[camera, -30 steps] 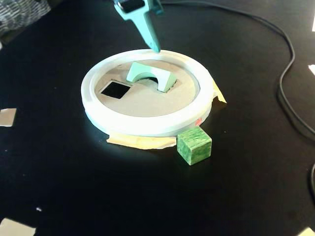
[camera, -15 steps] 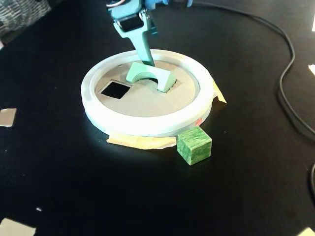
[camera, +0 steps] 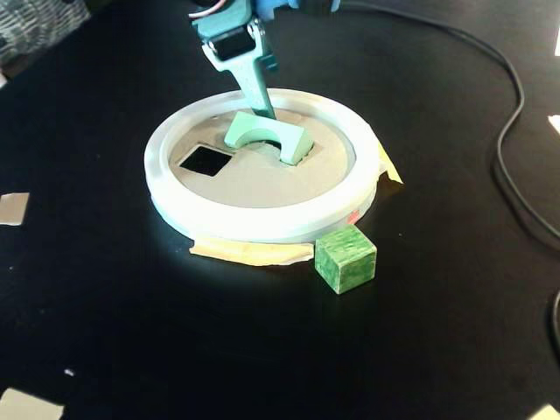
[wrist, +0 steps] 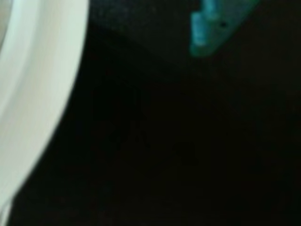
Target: Pick up the U shape block and drop it in corresponding U shaped hole
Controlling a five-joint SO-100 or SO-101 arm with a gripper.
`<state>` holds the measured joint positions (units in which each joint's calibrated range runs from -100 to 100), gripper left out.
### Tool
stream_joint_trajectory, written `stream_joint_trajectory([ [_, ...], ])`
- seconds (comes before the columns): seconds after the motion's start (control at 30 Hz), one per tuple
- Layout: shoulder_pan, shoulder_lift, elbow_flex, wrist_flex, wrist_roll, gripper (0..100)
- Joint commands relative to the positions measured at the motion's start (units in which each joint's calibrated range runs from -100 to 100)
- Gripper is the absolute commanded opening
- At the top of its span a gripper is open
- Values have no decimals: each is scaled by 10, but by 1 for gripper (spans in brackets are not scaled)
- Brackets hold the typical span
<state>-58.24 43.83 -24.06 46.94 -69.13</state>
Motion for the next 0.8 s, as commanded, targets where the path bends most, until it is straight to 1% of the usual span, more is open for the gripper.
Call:
stream_joint_trajectory([
  [0.0, 42, -20, -32, -12, 31, 100],
  [0.17, 68, -43, -24, -8, 67, 100],
  [0.23, 72, -46, -24, 18, 63, 100],
  [0.3, 72, -56, -34, 78, 63, 100],
  [0.4, 62, -81, -34, 124, 62, 100],
  [0.5, 56, -109, -34, 136, 57, 100],
  [0.63, 27, -143, -34, 127, 31, 100],
  [0.77, 24, -182, -71, 139, 36, 100],
])
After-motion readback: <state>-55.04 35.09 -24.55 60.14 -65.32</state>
